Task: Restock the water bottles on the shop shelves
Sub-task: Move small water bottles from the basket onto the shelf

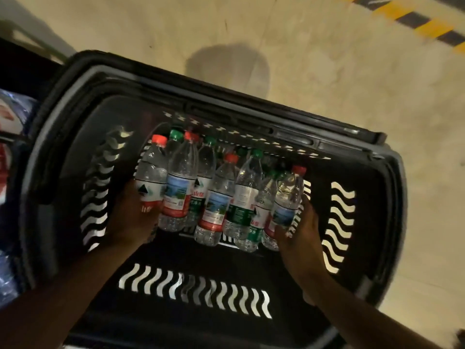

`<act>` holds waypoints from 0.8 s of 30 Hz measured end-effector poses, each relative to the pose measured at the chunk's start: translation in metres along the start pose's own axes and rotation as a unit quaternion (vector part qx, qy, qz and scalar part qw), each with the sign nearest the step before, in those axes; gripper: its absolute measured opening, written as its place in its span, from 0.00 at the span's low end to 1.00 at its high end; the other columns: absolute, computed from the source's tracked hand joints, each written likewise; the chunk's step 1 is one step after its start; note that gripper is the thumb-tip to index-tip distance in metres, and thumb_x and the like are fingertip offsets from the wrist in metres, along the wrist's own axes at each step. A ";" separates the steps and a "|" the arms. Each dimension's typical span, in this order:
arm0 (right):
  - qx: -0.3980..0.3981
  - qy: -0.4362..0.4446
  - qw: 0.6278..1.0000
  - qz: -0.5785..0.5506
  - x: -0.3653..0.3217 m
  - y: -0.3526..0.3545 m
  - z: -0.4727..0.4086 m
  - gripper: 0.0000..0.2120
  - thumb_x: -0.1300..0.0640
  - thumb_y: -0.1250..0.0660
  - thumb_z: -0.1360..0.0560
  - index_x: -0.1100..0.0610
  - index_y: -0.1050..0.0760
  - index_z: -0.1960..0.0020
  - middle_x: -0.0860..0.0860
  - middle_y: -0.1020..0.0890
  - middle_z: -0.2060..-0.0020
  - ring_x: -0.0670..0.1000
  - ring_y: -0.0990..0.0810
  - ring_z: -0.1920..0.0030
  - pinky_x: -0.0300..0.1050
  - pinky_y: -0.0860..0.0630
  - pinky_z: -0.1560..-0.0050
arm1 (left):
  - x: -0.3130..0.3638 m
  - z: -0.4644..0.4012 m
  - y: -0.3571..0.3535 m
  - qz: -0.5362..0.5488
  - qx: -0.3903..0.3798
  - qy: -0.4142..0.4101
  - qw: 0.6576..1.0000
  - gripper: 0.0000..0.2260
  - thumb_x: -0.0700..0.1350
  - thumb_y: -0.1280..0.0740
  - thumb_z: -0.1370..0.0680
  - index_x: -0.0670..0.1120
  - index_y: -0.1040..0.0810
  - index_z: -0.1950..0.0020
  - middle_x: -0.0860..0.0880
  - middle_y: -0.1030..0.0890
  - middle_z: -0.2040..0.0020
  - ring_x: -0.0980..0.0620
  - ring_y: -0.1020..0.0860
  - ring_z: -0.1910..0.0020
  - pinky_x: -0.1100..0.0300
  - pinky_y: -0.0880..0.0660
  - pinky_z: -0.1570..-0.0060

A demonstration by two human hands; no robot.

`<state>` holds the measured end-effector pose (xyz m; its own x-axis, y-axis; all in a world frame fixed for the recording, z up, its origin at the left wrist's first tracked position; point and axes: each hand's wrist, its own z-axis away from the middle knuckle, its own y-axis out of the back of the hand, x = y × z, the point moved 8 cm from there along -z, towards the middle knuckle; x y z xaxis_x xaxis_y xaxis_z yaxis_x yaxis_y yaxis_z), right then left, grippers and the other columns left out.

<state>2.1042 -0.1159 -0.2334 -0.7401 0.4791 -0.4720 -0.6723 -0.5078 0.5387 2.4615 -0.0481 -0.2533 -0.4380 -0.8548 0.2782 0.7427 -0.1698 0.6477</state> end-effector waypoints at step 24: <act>0.031 -0.156 0.973 -0.168 0.050 -0.028 -0.041 0.27 0.56 0.23 0.27 0.48 0.31 0.33 0.48 0.18 0.42 0.51 0.18 0.43 0.54 0.17 0.44 | 0.063 0.053 -0.093 0.125 -0.220 0.020 0.967 0.28 0.40 0.19 0.32 0.61 0.33 0.46 0.57 0.21 0.50 0.70 0.20 0.60 0.77 0.27 0.71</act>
<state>2.0853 -0.1069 -0.3006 -0.4310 0.8097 -0.3982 -0.8654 -0.2459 0.4366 2.3383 -0.0602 -0.2586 -0.2029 -0.9133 0.3531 0.9705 -0.1396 0.1966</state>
